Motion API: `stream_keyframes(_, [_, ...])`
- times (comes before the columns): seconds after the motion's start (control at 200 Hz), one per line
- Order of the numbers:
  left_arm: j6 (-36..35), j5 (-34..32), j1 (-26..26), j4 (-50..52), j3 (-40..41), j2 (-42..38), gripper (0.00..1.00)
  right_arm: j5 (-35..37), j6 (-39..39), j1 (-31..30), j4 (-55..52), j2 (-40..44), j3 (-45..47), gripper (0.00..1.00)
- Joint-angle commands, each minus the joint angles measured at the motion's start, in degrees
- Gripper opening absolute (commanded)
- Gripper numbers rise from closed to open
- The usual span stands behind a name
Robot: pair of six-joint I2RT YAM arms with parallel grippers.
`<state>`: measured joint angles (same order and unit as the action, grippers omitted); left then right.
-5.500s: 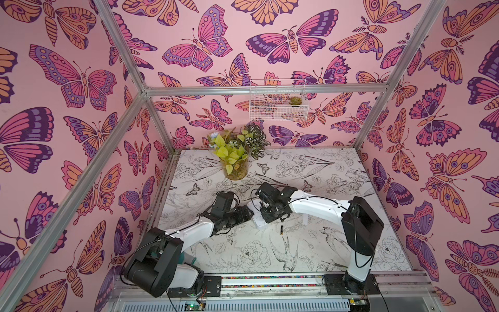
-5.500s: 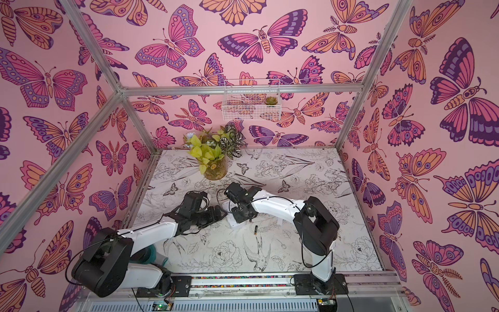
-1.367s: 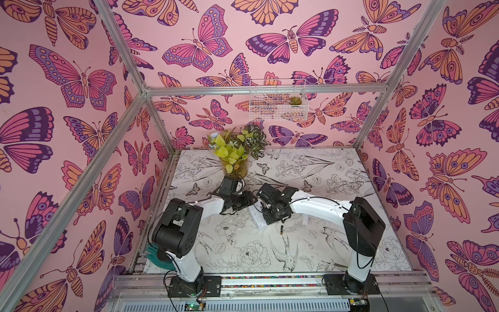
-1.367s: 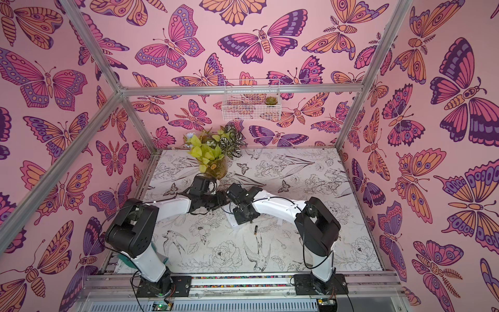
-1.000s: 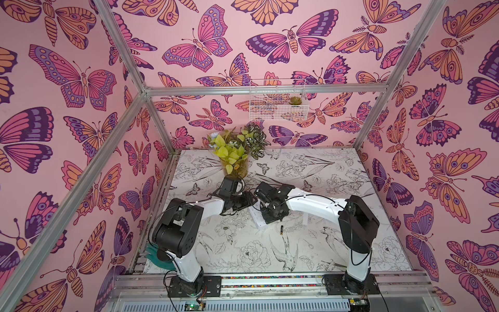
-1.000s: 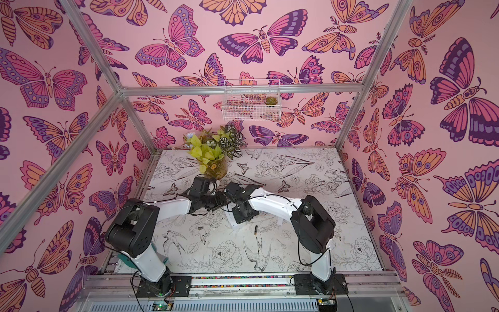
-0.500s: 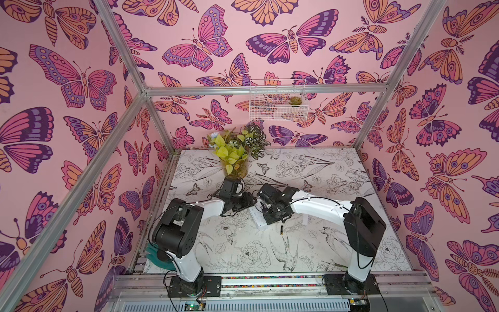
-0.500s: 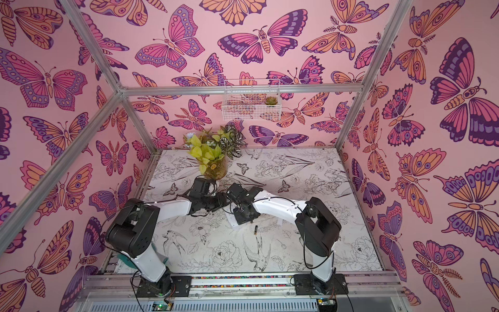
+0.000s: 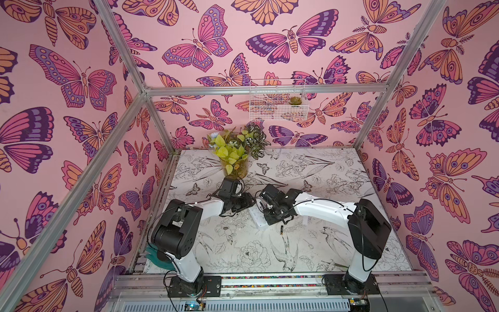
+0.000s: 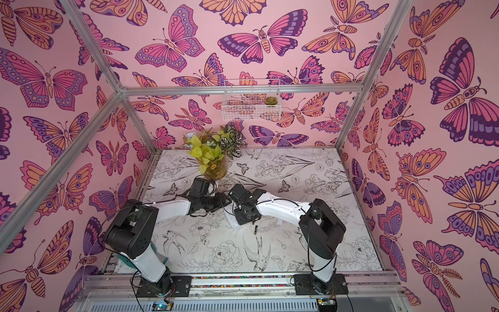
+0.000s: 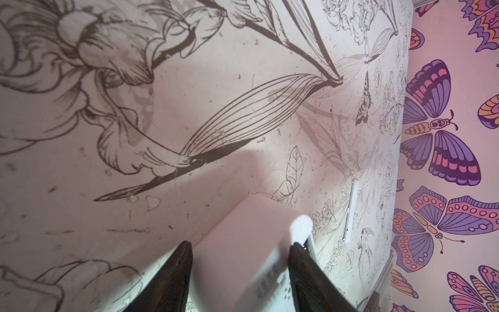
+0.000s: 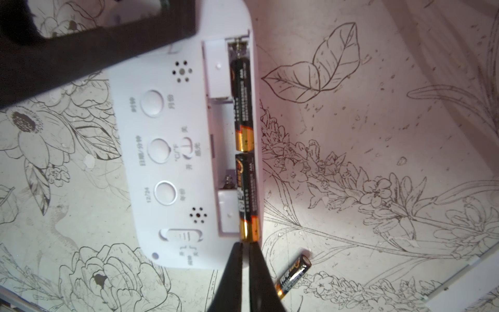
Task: Insert the battery into the alarm
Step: Install the battery in the alarm.
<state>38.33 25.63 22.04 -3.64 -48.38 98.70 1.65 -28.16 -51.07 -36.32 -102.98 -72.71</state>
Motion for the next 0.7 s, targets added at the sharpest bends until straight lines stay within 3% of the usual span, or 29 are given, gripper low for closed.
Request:
stream_keyframes(0.0, [-1.4, -1.2, -0.5, 3.4, 0.7, -1.1, 0.59, -0.7, 1.0, 0.4, 0.1, 2.2, 0.3, 0.15])
stream_keyframes(0.285, [-1.4, -1.0, -0.6, 3.4, 0.6, -1.0, 0.59, 0.3, 1.4, 0.4, -0.2, 3.7, -0.2, 0.19])
stream_keyframes(0.696, [-1.4, -0.8, -0.6, 3.4, 0.7, -0.6, 0.60, -0.9, 1.1, 1.7, 0.5, -1.2, -2.8, 0.22])
